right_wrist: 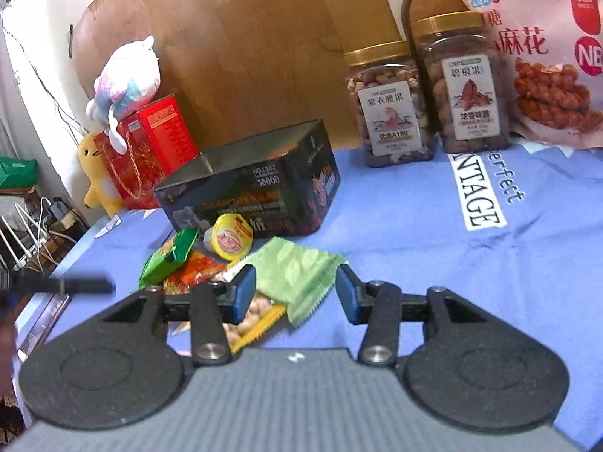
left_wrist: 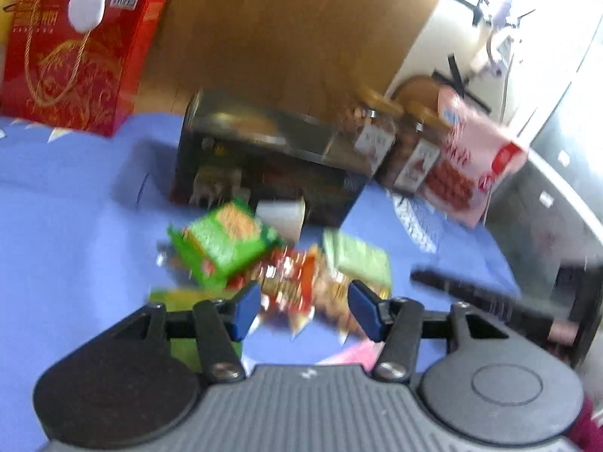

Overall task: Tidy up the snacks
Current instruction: 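Grasp the pale green packet with the left gripper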

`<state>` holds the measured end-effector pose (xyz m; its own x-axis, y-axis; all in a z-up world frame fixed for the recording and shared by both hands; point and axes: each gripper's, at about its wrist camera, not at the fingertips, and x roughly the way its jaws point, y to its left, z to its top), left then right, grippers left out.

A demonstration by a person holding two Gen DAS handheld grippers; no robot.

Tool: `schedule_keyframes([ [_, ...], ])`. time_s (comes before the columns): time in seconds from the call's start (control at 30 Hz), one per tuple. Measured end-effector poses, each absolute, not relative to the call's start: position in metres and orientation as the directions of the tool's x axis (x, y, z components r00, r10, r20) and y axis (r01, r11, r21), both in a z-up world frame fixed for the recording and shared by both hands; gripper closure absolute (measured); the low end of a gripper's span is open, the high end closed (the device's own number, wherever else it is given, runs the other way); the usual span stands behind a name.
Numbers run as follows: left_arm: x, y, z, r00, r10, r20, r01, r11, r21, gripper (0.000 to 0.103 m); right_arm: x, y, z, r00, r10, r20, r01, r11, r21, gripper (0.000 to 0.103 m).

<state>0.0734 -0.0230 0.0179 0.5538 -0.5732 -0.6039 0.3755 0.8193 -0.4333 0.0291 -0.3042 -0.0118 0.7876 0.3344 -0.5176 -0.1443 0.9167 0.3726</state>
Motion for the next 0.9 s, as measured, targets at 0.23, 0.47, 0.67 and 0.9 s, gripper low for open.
schedule_keyframes([
  [0.23, 0.128, -0.106, 0.019, 0.496, -0.593, -0.634, 0.502, 0.792, -0.348, 0.045, 0.039, -0.297, -0.022, 0.764, 0.279, -0.582, -0.153, 0.954, 0.257, 0.053],
  [0.47, 0.155, -0.14, -0.016, 0.447, -0.506, -0.737, 0.504, 0.824, -0.26, 0.037, 0.047, -0.292, -0.027, 0.741, 0.305, -0.599, -0.175, 0.948, 0.266, 0.053],
  [0.67, 0.148, -0.138, -0.029, 0.416, -0.536, -0.735, 0.507, 0.808, -0.302, 0.052, 0.058, -0.289, -0.033, 0.735, 0.318, -0.6, -0.195, 0.945, 0.262, 0.048],
  [0.9, 0.122, -0.142, -0.007, 0.411, -0.603, -0.684, 0.554, 0.761, -0.339, 0.067, 0.048, -0.29, -0.02, 0.748, 0.304, -0.59, -0.178, 0.948, 0.264, 0.063],
])
